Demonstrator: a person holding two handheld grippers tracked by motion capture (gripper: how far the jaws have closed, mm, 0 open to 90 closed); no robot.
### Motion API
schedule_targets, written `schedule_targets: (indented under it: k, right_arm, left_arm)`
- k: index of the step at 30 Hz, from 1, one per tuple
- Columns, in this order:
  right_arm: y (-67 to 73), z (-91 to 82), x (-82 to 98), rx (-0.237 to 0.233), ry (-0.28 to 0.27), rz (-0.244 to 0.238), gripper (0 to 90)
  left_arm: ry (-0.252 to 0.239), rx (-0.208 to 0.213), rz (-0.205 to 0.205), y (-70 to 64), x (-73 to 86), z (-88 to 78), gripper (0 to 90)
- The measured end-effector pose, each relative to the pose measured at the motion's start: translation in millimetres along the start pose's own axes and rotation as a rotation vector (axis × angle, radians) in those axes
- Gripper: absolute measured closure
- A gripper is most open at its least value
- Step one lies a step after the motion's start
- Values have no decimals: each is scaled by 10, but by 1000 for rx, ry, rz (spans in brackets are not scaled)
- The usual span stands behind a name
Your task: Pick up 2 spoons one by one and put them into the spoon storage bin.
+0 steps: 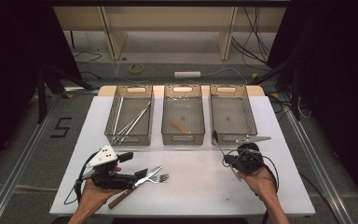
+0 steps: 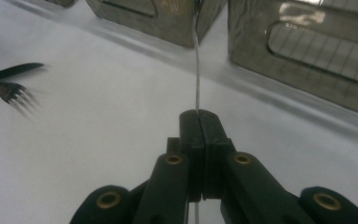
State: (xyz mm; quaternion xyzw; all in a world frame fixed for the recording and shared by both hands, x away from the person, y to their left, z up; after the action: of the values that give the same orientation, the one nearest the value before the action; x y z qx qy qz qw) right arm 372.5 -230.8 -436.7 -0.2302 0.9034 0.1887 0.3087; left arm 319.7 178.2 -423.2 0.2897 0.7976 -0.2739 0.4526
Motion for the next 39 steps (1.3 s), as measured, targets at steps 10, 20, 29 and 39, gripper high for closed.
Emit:
schedule_targets:
  k: [10,20,29,39]
  right_arm:
    - [-20,31,-266,-8,-44,-18,900]
    - [24,149,-581,-14,-55,-37,900]
    - [51,206,-824,-20,-63,-41,900]
    - [126,342,-1154,-25,-65,-53,900]
  left_arm:
    - [-6,-5,-10,9,-3,6,163]
    - [-9,-13,-8,16,2,-16,163]
    - [-11,-10,-12,17,3,-18,163]
    - [-11,-7,-10,18,2,-23,163]
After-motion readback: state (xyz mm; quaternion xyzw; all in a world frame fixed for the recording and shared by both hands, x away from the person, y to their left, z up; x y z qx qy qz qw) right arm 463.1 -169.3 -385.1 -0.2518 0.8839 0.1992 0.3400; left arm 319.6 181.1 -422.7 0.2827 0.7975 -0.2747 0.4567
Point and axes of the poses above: each handheld gripper's, and its own axes: z roughly forward along the jaws, x roughly out of its underside, y roughly to its left, the point moved 1 cm from there along z, roughly forward along the jaws, and after that the axes turned 2 degrees about -x, right-handed, at the moved point
